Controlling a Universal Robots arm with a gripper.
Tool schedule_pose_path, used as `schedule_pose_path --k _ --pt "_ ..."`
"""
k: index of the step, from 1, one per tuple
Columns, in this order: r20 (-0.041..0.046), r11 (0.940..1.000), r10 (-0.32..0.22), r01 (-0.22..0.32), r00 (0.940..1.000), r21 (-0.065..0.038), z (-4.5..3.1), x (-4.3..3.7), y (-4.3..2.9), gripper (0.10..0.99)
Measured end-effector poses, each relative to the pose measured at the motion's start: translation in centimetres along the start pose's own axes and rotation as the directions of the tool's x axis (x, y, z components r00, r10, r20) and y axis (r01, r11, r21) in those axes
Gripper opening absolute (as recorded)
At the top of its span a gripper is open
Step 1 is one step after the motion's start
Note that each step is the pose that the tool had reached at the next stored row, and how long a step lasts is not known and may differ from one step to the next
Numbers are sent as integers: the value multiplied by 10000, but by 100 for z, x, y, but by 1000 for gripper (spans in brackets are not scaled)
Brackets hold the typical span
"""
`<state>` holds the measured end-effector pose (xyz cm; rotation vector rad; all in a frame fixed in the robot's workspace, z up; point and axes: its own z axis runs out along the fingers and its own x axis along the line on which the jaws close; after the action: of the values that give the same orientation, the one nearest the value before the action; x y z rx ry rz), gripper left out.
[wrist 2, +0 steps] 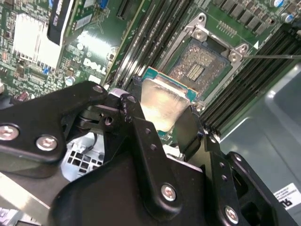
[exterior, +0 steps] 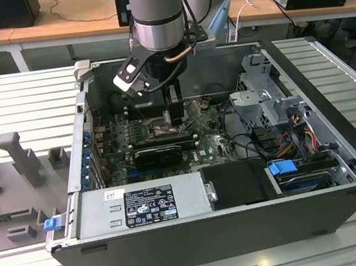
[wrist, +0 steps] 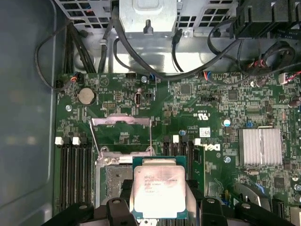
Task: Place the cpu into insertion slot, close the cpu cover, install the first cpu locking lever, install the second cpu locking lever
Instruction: 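Place the cpu into insertion slot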
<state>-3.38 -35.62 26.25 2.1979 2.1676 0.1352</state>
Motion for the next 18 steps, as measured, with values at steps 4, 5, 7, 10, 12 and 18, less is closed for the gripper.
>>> schedule_pose_path --k 4,5,7,10,12,18 --pt "-7 10000 -58 58 10000 7 12 1 -5 525" --pt "-7 10000 -59 59 10000 8 12 1 -5 525" --pt "-9 10000 -58 58 10000 7 15 1 -6 525" --pt "-11 10000 -58 58 10000 6 21 1 -7 525" --pt "-10 10000 -59 59 10000 7 27 1 -7 525" --pt "-10 10000 -59 59 10000 7 40 1 -8 525"
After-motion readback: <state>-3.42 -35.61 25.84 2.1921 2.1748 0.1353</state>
